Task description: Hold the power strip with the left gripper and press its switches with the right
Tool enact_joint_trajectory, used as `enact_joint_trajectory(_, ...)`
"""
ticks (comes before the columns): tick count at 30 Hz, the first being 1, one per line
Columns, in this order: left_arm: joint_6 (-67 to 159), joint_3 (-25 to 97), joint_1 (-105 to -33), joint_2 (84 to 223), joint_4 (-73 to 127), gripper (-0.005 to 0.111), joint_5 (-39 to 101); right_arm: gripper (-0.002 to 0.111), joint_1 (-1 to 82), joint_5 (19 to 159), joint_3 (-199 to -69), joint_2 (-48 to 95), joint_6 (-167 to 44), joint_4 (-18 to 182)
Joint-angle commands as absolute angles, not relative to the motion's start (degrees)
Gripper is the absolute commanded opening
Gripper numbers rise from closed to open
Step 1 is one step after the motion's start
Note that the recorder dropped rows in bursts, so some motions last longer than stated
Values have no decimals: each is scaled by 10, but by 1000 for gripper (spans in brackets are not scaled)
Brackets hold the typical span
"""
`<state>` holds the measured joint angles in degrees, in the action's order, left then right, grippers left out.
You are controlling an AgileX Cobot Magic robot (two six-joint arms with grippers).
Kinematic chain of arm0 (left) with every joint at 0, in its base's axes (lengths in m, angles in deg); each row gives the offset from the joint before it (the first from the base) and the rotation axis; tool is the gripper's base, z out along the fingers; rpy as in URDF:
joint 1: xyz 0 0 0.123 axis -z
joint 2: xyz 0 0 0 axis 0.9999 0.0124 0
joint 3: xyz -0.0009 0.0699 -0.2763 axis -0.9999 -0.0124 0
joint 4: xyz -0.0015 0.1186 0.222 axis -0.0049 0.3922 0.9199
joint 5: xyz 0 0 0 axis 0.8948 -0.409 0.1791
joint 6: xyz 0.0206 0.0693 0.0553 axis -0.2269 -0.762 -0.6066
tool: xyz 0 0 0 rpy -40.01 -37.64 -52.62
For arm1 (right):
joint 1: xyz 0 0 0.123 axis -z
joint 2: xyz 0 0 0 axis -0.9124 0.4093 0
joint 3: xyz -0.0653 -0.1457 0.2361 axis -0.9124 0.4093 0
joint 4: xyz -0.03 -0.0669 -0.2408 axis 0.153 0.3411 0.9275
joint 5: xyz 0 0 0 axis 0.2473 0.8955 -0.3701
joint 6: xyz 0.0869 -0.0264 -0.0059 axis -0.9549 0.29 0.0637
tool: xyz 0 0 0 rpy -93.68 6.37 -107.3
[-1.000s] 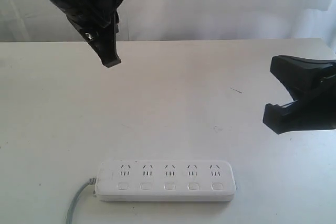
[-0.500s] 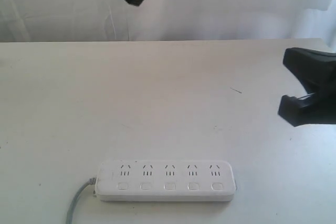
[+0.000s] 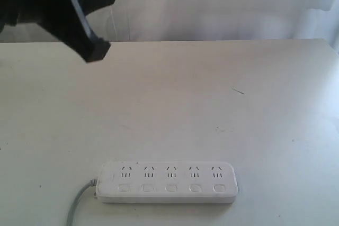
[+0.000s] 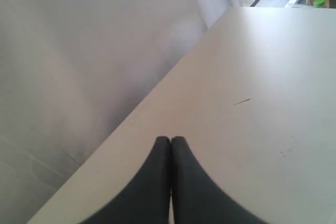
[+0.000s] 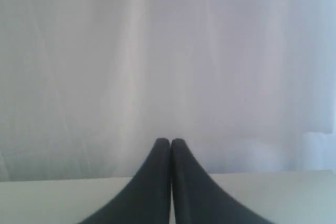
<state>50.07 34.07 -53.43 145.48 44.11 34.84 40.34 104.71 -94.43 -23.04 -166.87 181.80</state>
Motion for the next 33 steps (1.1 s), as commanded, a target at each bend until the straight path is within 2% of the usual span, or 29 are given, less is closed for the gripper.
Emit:
enact_joint_trajectory(1,535,255,-532,1401,433,0,274,0,456,1046,-947,-259,-1664,1818)
enact_joint_trajectory(11,544,128,-532,1340,425,0,241,0,554,1046,-947,-380,-1665,1818)
enact_joint_trajectory(19,557,56,-532,1282,410,0,234,0,557,1045,-947,-464,-1665,1818)
enact_joint_trajectory(25,590,42,-532,1269,409,0,229,0,557,1045,-947,-469,-1665,1818)
enact_joint_trajectory(27,593,42,-532,1269,409,0,229,0,557,1029,-946,-469,-1665,1818)
enact_joint_trajectory(30,593,42,-532,1269,409,0,223,0,557,926,-924,-467,-1665,1818)
enact_joint_trajectory(33,593,42,-532,1269,409,0,220,0,557,955,-875,-467,-1665,1818)
